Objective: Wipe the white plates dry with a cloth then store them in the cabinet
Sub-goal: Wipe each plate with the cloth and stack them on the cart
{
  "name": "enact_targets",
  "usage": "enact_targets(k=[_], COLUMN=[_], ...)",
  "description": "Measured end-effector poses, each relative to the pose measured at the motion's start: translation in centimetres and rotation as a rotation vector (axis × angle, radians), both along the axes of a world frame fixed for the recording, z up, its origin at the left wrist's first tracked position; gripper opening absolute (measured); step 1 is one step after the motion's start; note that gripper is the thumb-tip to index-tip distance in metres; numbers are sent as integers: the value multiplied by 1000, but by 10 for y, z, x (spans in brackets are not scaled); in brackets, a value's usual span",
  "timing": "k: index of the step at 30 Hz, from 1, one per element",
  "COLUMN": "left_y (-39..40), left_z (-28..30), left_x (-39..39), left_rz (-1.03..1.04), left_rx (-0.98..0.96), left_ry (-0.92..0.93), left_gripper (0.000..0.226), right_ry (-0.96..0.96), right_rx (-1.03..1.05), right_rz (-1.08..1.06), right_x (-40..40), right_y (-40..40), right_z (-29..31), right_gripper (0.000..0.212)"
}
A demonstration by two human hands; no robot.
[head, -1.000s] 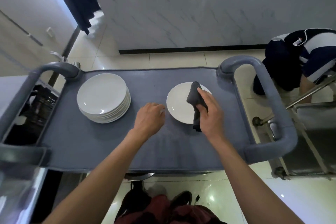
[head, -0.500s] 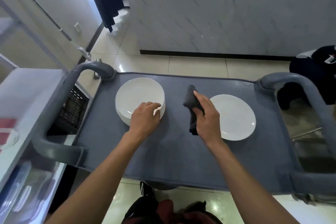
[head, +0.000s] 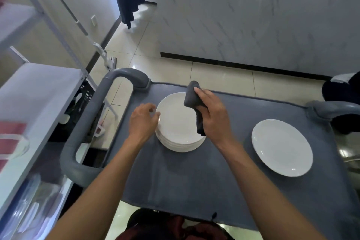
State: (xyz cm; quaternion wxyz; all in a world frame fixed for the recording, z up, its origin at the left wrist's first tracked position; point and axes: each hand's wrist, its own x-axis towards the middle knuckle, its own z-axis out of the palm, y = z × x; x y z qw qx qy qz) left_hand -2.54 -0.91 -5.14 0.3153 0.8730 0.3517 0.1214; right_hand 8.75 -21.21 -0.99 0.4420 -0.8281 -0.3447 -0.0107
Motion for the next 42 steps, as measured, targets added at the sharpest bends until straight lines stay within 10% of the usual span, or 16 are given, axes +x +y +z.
enact_targets(k=[20,42], left_y=[20,8], left_z=[-16,2], left_x=[13,3], left_rz=[16,121], left_rx=[-192,-791], left_ry=[70,-107], left_gripper=[13,15], right_ry=[-317,-103], right_rx=[-559,-364], right_rz=[-48,-55], right_x=[-27,-38], right_y=[54,42], right_z=[-78,-77], right_gripper=[55,50])
